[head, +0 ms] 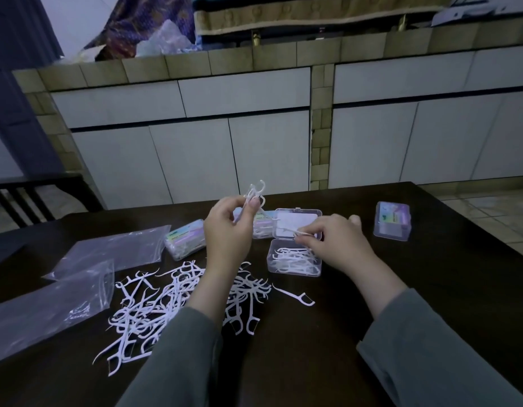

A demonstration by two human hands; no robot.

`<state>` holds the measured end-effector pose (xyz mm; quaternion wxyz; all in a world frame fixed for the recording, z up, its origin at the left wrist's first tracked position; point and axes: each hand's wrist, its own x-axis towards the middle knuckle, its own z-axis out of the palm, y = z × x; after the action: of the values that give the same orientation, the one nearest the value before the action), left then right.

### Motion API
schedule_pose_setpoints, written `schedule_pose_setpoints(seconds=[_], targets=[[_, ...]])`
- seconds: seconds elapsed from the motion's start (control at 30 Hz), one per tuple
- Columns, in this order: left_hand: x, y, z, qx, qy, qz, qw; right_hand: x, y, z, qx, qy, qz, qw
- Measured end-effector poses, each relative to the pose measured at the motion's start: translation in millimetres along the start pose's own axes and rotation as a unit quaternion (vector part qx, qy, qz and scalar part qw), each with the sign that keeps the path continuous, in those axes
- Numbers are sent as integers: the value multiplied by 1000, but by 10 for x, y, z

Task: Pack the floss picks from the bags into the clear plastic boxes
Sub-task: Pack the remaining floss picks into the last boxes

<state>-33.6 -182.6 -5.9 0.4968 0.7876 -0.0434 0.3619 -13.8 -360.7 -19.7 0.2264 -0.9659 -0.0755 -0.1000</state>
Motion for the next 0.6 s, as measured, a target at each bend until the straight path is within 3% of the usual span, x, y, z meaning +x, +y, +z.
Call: schedule_pose_setpoints(seconds=[0.3,0.47,0.6], targets=[[-137,-120,27,0,-22,-2,1000,-48,29,-95,-25,-55,-22,998],[-168,-172,84,15,-40,-2,999,-53,120,-129,-4,-44,-2,999],[-181,-159,165,-5,-36,-9,999,-127,153,-194,-2,-116,41,992]])
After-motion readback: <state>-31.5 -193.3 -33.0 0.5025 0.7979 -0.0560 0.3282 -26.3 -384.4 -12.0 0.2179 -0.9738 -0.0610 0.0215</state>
